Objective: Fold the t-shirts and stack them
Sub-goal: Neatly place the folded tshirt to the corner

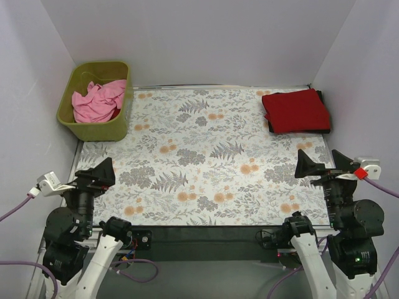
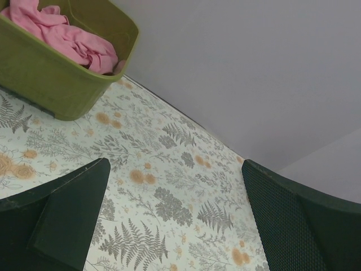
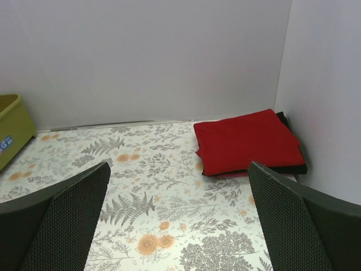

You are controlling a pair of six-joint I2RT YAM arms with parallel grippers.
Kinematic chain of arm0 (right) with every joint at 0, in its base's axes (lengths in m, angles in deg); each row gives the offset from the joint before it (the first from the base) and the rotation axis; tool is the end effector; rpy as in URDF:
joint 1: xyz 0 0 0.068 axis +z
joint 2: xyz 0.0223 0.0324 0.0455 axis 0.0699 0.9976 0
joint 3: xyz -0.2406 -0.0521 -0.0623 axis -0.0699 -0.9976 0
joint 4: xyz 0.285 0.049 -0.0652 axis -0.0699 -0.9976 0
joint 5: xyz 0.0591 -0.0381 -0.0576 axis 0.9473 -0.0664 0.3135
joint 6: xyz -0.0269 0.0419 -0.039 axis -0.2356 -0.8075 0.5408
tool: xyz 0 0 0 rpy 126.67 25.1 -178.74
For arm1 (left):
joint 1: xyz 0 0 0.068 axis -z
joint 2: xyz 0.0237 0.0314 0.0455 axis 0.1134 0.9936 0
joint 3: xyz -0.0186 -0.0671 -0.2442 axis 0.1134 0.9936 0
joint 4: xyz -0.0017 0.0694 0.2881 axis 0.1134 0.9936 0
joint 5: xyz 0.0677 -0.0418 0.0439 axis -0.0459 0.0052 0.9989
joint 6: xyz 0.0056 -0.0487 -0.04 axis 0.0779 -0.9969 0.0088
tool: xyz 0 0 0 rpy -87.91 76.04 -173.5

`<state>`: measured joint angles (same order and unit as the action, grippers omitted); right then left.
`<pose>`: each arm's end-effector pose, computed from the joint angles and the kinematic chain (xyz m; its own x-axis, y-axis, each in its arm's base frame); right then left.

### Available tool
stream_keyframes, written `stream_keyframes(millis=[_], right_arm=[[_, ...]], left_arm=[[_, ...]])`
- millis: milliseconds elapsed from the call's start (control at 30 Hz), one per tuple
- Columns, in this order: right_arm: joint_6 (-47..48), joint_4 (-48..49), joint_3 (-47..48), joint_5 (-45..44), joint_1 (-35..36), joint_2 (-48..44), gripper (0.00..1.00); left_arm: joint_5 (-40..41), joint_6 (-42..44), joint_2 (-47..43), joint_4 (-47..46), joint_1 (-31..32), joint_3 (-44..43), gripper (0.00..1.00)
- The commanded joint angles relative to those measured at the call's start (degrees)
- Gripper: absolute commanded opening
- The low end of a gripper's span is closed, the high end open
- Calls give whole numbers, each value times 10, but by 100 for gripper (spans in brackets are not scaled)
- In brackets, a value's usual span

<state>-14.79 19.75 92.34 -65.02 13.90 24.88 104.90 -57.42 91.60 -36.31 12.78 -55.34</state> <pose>0.0652 0.0030 0.4234 0.2604 0.1567 -0.9527 -0.0379 0.9876 0.1521 0.0603 0.0014 0.3747 0.1223 -0.9589 -0.2561 0.0111 0.2593 -0.9657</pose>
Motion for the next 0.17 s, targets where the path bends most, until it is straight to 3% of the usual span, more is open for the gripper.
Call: stream_keyframes(millis=[0,133], right_arm=[[-12,31,-7,14,4,-4,98],[-7,32,-9,8,3,-4,98]], left_arm=[[-2,3,18,-21,-1,1,98],[-3,1,22,-31,-2,6,98]])
